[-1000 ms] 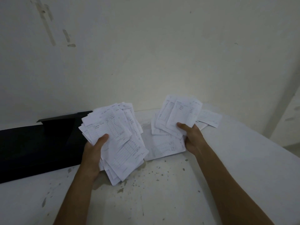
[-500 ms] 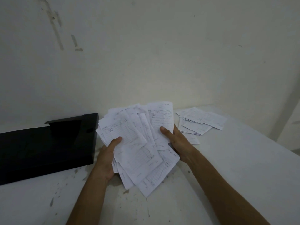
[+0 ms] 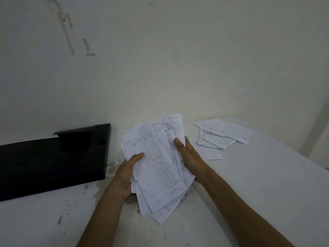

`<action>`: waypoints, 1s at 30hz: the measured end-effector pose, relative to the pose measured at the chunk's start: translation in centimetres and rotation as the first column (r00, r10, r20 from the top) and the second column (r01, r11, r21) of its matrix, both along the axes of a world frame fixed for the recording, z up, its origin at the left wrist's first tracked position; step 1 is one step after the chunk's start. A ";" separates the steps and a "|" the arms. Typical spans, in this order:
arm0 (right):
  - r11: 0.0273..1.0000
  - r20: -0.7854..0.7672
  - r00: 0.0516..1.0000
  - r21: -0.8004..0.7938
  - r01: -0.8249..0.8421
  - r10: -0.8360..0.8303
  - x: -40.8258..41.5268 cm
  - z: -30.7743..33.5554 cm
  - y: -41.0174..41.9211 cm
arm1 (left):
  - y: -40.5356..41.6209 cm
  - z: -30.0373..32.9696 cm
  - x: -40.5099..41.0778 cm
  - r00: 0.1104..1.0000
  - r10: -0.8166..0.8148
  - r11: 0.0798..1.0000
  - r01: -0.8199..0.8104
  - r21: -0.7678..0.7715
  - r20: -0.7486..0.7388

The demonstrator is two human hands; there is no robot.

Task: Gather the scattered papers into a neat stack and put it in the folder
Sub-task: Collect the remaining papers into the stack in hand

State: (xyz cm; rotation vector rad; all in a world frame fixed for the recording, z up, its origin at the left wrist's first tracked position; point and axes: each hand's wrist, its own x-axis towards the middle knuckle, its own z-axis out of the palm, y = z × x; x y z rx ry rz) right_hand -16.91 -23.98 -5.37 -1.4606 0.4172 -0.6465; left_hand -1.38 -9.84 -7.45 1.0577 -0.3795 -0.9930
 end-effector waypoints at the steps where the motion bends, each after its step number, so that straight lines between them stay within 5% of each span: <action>1: 1.000 0.005 1.000 -0.026 0.007 -0.007 0.1 0.1 0.1 | 0.0 0.0 0.0 1.000 -0.001 1.000 0.001 -0.005 0.009; 9: 0.980 -0.007 0.990 -0.144 0.138 -0.140 0.6 -0.6 -0.2 | -0.5 -0.1 0.1 0.969 0.149 0.988 -0.152 0.002 0.197; 17: 0.962 -0.115 0.993 -0.273 0.005 -0.037 1.4 -1.3 0.5 | -0.3 0.2 -0.7 0.981 0.026 0.998 -0.035 0.044 0.193; 21: 0.942 -0.209 0.975 -0.334 0.005 -0.079 0.5 -0.6 -0.1 | -0.3 -0.1 -0.1 0.975 0.124 0.989 -0.136 0.055 0.185; 25: 0.971 -0.365 0.931 -0.224 -0.078 -0.009 -1.7 0.2 -1.7 | 0.3 -0.2 1.3 0.960 0.277 0.961 -0.277 -0.024 0.048; 30: 0.983 -0.287 0.947 -0.067 -0.172 0.146 -1.7 -0.3 -1.6 | 1.0 -0.4 2.3 0.965 0.262 0.963 -0.262 -0.062 -0.016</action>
